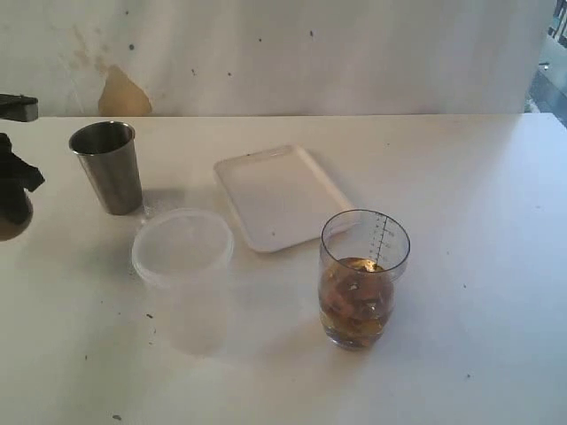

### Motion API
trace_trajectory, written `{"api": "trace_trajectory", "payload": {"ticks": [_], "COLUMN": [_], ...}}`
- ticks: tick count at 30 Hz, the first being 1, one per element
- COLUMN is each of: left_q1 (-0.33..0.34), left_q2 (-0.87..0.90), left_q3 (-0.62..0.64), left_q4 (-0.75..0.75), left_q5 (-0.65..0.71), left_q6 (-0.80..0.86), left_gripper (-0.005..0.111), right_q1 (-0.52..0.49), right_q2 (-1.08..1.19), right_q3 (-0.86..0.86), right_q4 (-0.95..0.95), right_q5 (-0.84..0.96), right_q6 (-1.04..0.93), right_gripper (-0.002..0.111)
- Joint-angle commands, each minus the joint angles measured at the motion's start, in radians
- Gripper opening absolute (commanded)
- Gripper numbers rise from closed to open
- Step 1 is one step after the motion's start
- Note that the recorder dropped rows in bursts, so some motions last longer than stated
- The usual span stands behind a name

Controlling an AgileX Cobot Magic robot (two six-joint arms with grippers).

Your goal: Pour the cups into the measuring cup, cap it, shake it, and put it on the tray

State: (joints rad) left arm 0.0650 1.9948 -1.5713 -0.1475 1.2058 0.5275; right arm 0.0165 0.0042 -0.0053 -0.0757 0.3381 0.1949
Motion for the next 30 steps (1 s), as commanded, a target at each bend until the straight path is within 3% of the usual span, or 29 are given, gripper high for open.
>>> {"api": "trace_trajectory", "payload": {"ticks": [1,4,5,10,18,30], "left_q1": [-0.111,-0.199,-0.213,-0.213,-0.213,-0.213], "left_q2": [-0.106,-0.156,-0.157,-0.157,-0.157,-0.264], "left_q3": [0.135,0.264,0.31,0.372,0.374,0.29], "left_q4": [-0.032,-0.027,-0.011,0.043,0.101,0.104], "left_q5": [0.009,-0.1,-0.168,-0.281,-0.35,-0.309], "left_q6": [0.006,-0.028,-0.11,-0.195,-0.218,-0.214], "left_gripper": [0.0,0.0,0.0,0.002,0.076,0.078], "right_q1": [-0.005,-0.005,-0.005,-0.005,-0.005,-0.005], "right_q2": [-0.004,-0.004,-0.004,-0.004,-0.004,-0.004], "right_q3": [0.005,0.005,0.005,0.005,0.005,0.005], "right_q4": [-0.003,-0.003,-0.003,-0.003,-0.003,-0.003], "right_q5": [-0.001,-0.001,-0.001,-0.001,-0.001,-0.001], "right_q6": [0.002,0.002,0.002,0.002,0.002,0.002], "right_gripper": [0.0,0.0,0.0,0.0,0.0,0.0]}}
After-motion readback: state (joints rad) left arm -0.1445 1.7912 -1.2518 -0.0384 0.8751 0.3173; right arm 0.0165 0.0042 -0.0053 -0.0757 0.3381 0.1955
